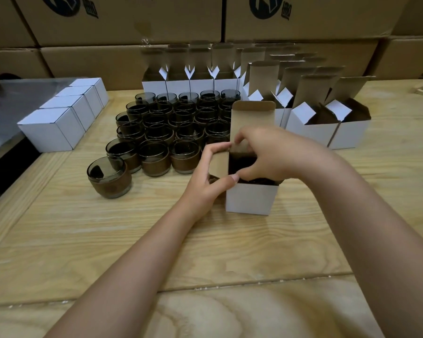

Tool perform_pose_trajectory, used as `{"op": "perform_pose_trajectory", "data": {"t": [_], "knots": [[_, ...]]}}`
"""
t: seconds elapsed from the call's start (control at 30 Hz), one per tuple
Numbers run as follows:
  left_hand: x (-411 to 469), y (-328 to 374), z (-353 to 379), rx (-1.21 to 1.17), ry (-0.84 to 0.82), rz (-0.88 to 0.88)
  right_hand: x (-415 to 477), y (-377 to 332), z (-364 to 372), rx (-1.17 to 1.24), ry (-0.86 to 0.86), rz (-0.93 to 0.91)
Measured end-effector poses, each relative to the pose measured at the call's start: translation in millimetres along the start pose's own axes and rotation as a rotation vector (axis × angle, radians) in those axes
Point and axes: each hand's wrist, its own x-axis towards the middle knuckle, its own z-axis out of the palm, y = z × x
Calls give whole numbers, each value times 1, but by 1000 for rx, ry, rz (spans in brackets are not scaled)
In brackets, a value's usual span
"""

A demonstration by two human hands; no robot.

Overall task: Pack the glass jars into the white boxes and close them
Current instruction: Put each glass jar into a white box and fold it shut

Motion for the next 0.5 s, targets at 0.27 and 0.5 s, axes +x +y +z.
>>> {"op": "perform_pose_trajectory", "data": {"t": [0.27, 0.5], "knots": [[-1, 2, 0, -16, -8, -30, 2, -4, -2, -47, -44, 67], [0, 0, 0, -35, -18, -24, -12, 30, 4, 460, 374, -191]]}}
